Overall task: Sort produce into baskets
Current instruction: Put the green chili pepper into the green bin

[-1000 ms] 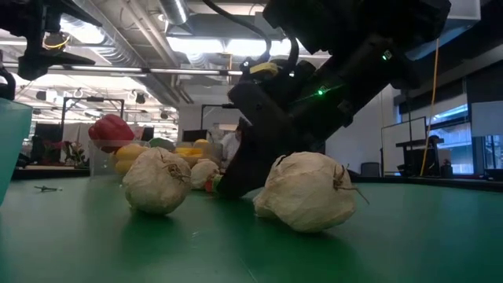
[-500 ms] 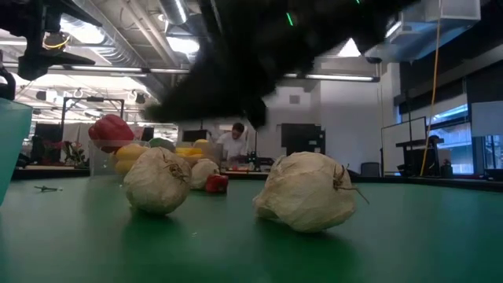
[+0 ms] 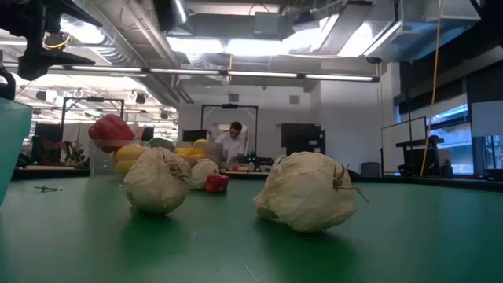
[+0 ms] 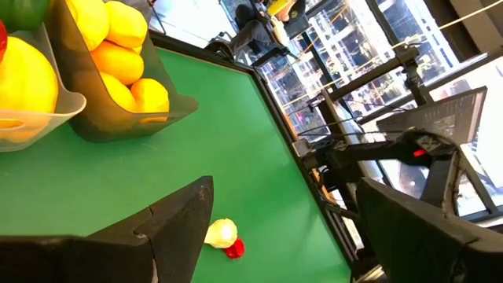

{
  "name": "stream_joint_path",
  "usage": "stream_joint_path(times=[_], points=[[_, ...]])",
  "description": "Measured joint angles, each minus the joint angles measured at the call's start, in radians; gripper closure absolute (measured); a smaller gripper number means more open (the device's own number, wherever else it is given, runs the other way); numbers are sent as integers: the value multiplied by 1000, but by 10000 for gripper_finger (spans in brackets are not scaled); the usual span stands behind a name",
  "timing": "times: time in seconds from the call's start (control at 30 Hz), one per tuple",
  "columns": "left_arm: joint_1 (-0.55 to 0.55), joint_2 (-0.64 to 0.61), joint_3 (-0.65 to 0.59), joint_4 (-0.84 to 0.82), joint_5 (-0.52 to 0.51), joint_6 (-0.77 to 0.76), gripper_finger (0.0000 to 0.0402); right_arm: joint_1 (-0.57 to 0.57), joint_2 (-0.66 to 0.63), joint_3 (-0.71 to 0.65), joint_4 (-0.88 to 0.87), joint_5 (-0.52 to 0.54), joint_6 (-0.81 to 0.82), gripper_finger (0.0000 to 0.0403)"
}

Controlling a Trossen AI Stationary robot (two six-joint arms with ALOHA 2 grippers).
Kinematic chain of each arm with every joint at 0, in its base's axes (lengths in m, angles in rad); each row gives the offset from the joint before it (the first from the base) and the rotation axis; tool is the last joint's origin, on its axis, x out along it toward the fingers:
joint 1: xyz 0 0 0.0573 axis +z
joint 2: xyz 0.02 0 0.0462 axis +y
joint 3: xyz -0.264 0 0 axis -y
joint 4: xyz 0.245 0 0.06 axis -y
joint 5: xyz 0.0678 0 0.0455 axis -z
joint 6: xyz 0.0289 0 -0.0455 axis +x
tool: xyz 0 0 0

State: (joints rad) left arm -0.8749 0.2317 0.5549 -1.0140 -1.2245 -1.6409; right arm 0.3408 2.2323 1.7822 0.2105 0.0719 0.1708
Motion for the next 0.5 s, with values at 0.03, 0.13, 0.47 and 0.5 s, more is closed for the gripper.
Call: stream_joint_path(times=[0.03,0.13,0.47,0.5], points=[[0,0,0,0,-1,0,95,0,19,28,-3,-10,-1,329],[0,0,0,0,-1,0,95,0,60,82,-21,-31,-9,329],[0,0,0,0,-1,-3,95,0,166,107,-28,-209,24,324],[0,0,0,0,-1,-7,95,0,173,107,-27,-223,30,318]])
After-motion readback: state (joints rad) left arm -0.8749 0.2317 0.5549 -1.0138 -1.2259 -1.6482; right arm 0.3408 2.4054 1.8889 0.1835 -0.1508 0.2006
